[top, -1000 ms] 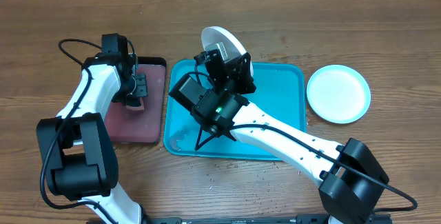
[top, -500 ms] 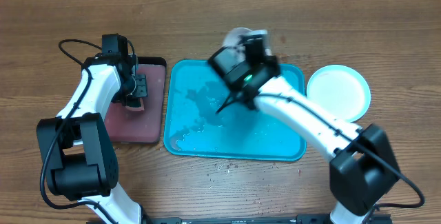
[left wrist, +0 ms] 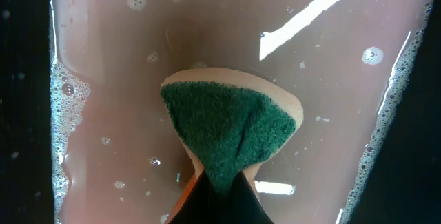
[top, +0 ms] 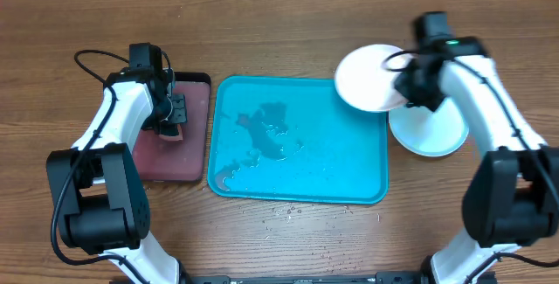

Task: Clean dirty plates on tray and stack at the side
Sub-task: 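Carry the white plate right with the right gripper over the stack, then lower the white plate onto the plate stack and open the right gripper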

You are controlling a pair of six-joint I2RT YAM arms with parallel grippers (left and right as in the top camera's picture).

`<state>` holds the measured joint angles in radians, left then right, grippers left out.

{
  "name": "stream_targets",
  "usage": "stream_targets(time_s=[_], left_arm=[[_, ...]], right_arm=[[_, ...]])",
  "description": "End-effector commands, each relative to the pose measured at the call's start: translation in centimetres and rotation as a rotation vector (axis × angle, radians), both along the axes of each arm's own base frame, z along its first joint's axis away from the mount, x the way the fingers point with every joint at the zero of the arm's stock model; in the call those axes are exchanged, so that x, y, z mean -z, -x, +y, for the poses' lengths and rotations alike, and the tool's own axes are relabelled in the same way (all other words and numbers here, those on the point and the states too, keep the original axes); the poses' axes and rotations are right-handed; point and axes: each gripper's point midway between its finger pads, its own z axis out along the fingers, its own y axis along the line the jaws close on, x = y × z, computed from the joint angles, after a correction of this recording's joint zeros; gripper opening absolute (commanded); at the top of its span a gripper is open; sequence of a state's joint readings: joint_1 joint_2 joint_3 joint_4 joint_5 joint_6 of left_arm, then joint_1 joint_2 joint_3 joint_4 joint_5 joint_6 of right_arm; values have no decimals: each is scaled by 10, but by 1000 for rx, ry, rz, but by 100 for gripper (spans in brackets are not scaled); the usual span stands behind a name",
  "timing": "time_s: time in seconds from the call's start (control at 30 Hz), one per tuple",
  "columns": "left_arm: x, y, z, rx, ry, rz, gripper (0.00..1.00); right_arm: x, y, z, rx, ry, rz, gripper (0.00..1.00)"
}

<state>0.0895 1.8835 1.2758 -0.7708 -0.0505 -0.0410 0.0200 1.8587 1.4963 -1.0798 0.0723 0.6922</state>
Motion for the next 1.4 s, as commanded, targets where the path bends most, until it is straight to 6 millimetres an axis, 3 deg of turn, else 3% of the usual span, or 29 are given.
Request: stream_targets(time_s=[0.0, 0.13, 0.33, 0.63, 0.67, 0.73, 0.77, 0.83, 1.07, 1.23, 1.37], left_arm=[[2, 0, 3, 6, -13, 8, 4], [2, 0, 3, 6, -13, 8, 4], [2, 0, 3, 6, -13, 8, 4], [2, 0, 3, 6, -13, 7, 4], [2, 0, 3, 6, -13, 7, 4], [2, 0, 3, 6, -13, 7, 4], [2, 0, 3, 6, -13, 7, 4], [2, 0, 3, 6, -13, 7, 4], [2, 0, 3, 6, -13, 8, 4], [2, 0, 3, 6, -13, 7, 4], [2, 0, 3, 6, -13, 8, 4]], right_arm=[[-15, 10, -16, 97, -154, -9, 4], [-2, 34, -46, 176, -162, 68, 4], [13, 60, -71, 218, -202, 131, 4], [29, 95, -91, 296, -229, 221, 4], [29, 96, -91, 290, -229, 223, 8], [29, 96, -90, 271, -230, 226, 42], [29, 96, -88, 260, -241, 223, 54], [28, 94, -81, 240, -269, 221, 57], [20, 86, -33, -108, -394, 175, 47], [21, 91, 1, -271, -378, 221, 45], [26, 90, 13, -358, -284, 245, 45]])
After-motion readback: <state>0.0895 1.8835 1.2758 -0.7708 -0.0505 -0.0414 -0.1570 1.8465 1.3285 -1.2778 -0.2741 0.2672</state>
